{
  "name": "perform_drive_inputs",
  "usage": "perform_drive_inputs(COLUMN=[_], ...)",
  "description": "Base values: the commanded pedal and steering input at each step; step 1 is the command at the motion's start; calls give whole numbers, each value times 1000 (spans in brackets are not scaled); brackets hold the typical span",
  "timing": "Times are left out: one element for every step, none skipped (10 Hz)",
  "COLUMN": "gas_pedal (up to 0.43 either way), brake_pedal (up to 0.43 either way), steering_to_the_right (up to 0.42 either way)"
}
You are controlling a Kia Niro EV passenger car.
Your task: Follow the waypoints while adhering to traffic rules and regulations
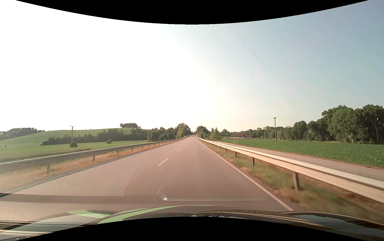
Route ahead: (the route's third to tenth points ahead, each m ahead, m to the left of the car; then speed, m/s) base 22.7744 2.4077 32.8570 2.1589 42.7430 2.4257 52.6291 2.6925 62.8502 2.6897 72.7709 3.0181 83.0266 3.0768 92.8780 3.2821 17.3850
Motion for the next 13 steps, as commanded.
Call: perform_drive_inputs(gas_pedal=[177,177,177,177,177,177,177,177,177,177,177,177,177], brake_pedal=[0,0,0,0,0,0,0,0,0,0,0,0,0], steering_to_the_right=[-5,-5,-5,-5,-3,-3,-3,-3,-3,-3,-3,-3,-3])
